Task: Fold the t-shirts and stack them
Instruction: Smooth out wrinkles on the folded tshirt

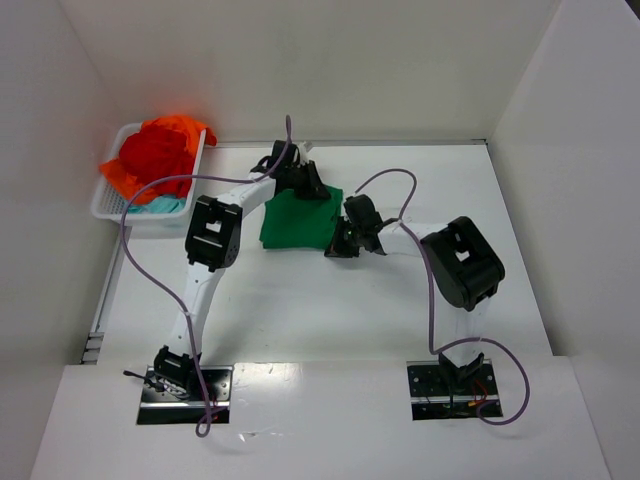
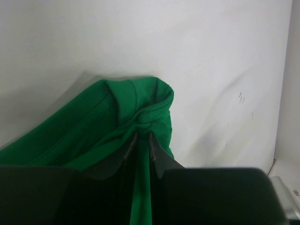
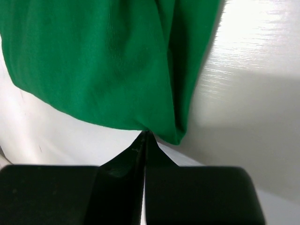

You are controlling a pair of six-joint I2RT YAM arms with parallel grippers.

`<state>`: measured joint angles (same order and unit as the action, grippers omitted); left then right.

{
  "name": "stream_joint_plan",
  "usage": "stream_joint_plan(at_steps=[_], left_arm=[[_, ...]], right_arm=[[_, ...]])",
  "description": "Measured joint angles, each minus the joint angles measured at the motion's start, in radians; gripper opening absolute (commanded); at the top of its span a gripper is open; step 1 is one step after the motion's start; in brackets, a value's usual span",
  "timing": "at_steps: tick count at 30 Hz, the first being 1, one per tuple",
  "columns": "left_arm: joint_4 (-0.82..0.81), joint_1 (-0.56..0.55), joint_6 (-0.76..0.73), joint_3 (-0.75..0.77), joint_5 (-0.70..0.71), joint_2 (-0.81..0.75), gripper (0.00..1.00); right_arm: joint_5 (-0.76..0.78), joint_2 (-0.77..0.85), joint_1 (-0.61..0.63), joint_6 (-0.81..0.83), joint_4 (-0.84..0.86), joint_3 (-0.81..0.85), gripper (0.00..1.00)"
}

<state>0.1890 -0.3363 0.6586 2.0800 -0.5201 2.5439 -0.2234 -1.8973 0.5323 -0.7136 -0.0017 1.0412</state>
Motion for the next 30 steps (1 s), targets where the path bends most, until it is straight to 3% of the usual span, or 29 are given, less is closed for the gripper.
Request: stream_joint_plan(at_steps=[6,8,12,17,30], left_arm=[[0.006,0.007,-0.002,0.024,-0.014,0.013,0.30],[0.010,0.010,-0.004,0.032,-0.029,0.019,0.36],[0.013,0.014,-0.011,0.035,-0.051,0.020,0.41],[0.013,0.015,-0.031,0.035,-0.060,0.020,0.41],[0.016,0.015,-0.032,0.034,-0.059,0.020,0.41]], right_arm=[[-0.003,0.003,0.000,-0.014,0.014,-0.016,0.00],[-0.001,0.011,0.000,-0.021,0.010,-0.024,0.13],[0.026,0.032,0.000,-0.019,-0.015,-0.027,0.30],[0.074,0.055,0.000,0.002,-0.063,0.005,0.44],[0.106,0.009,0.000,0.068,-0.104,0.164,0.49]])
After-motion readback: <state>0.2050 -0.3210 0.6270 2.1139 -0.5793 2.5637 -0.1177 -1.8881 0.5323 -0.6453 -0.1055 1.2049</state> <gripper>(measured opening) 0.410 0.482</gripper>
